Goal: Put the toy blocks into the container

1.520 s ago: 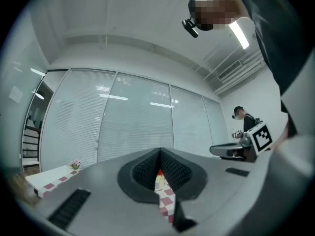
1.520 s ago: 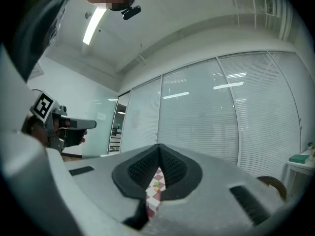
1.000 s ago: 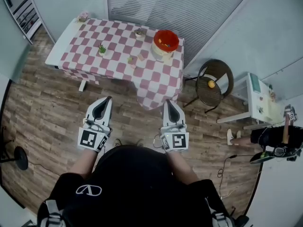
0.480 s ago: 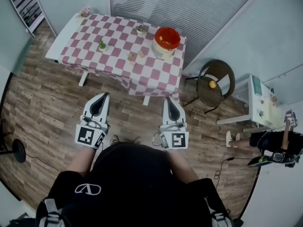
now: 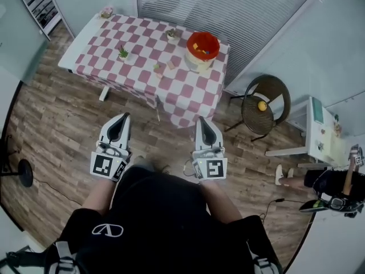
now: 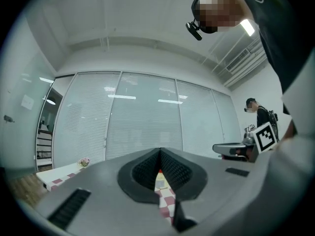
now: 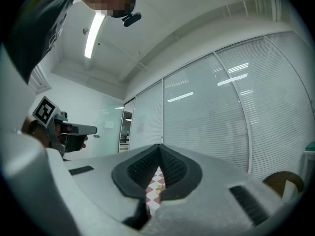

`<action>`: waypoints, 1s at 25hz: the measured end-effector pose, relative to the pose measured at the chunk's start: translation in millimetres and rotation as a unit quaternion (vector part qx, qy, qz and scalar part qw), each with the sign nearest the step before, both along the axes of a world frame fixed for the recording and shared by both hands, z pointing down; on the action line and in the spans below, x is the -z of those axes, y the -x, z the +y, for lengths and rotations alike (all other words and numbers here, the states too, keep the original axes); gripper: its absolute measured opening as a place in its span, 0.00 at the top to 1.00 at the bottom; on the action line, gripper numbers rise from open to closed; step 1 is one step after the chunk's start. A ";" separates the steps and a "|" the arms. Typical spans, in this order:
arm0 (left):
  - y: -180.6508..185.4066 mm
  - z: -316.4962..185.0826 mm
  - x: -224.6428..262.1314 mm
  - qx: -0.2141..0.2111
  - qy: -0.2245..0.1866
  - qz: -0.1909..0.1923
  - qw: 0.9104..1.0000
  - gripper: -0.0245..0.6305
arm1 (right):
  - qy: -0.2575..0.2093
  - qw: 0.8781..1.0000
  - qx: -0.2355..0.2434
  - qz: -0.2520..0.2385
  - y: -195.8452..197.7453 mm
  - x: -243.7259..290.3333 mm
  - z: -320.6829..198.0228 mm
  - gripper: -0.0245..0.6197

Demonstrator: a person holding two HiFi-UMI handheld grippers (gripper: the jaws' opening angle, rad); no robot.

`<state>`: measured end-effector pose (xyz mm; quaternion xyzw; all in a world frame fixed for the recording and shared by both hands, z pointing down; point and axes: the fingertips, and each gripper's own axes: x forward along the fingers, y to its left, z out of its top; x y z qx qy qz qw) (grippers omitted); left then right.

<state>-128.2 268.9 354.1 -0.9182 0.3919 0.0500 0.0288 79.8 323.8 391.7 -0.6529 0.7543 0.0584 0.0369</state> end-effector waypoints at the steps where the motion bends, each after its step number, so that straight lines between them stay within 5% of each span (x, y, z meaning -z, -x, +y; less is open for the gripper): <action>1: -2.2 -1.3 -1.6 0.001 0.000 -0.005 1.000 0.95 | 0.001 1.000 0.001 -0.004 -3.7 -1.5 -3.0 0.96; 11: -17.7 -65.3 -23.2 -0.009 0.014 -0.011 1.000 0.95 | 0.004 1.000 0.004 -0.004 -19.7 -15.3 -64.4 0.96; 25: -38.0 -248.3 -15.5 -0.072 0.007 -0.007 0.997 0.95 | 0.012 0.999 -0.037 0.017 -23.3 -0.2 -227.5 0.96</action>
